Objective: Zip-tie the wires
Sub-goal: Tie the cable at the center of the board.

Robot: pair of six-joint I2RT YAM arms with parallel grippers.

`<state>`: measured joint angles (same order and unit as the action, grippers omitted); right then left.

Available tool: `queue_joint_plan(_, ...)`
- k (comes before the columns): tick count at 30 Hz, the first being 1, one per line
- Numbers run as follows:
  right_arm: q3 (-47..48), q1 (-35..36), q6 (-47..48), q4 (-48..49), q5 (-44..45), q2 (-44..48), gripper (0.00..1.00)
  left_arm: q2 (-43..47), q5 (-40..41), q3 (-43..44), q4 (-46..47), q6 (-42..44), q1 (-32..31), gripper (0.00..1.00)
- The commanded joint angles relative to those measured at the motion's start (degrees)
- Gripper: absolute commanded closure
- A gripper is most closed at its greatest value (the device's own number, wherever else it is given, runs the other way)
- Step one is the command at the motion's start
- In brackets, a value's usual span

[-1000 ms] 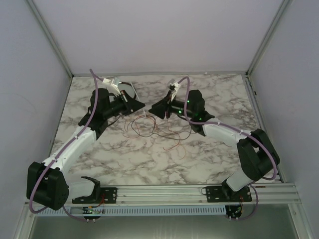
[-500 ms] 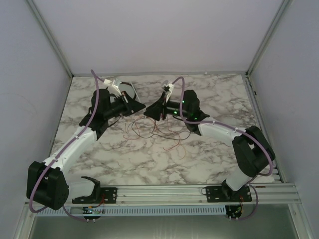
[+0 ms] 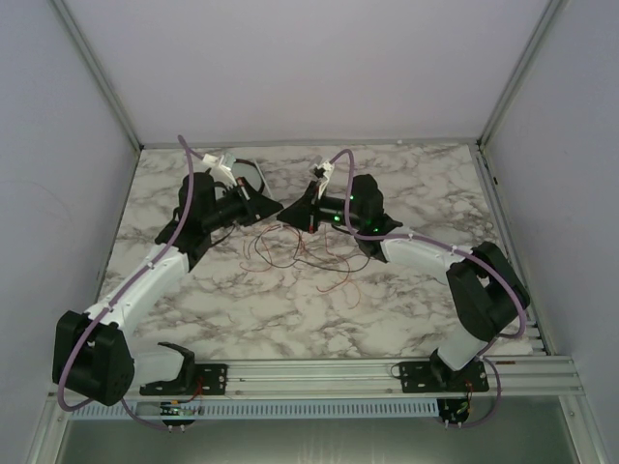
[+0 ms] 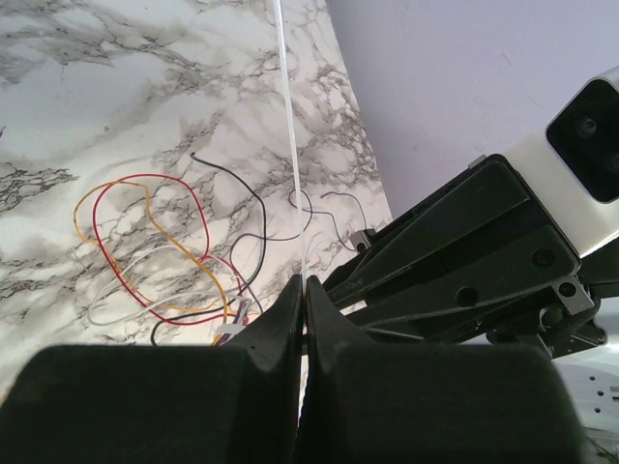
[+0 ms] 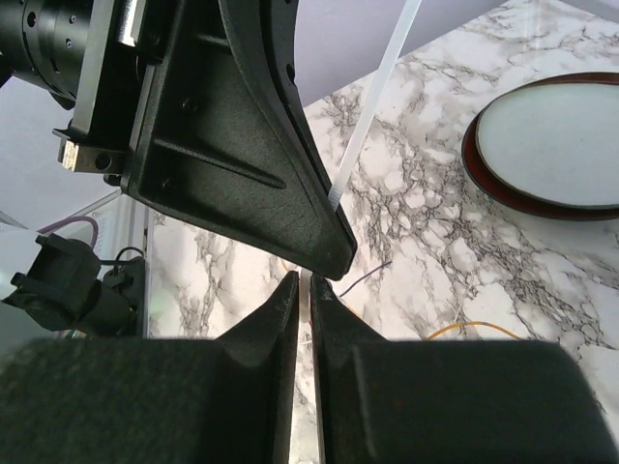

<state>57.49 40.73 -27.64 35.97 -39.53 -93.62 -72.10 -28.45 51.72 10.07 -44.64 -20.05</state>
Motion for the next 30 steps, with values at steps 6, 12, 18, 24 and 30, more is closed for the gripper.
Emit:
queue_joint_plan(6, 1.7, 0.8, 3.5, -3.9, 0.4, 0.5, 0.96, -0.7, 2.0, 1.9, 0.9, 0.2, -0.1, 1.0)
queue_joint_plan(12, 0.0, 1.3, 4.1, -5.1, 1.3, 0.7, 0.95, -2.5, 2.0, 4.7, 0.5, 0.4, -0.1, 1.0)
queue_joint_plan(18, -1.3, 1.9, 5.4, -7.4, 2.5, 0.6, 0.95, -4.0, 2.3, 6.6, 1.3, 0.0, 0.0, 1.0)
queue_joint_plan(24, -2.4, 2.2, 6.5, -8.8, 3.3, 0.3, 0.93, -5.4, 2.3, 8.8, 1.2, 0.2, 0.0, 1.0)
queue_joint_plan(30, -2.8, 2.4, 7.3, -9.9, 3.9, 0.0, 0.93, -6.3, 2.4, 10.2, 1.1, 0.4, 0.1, 1.0)
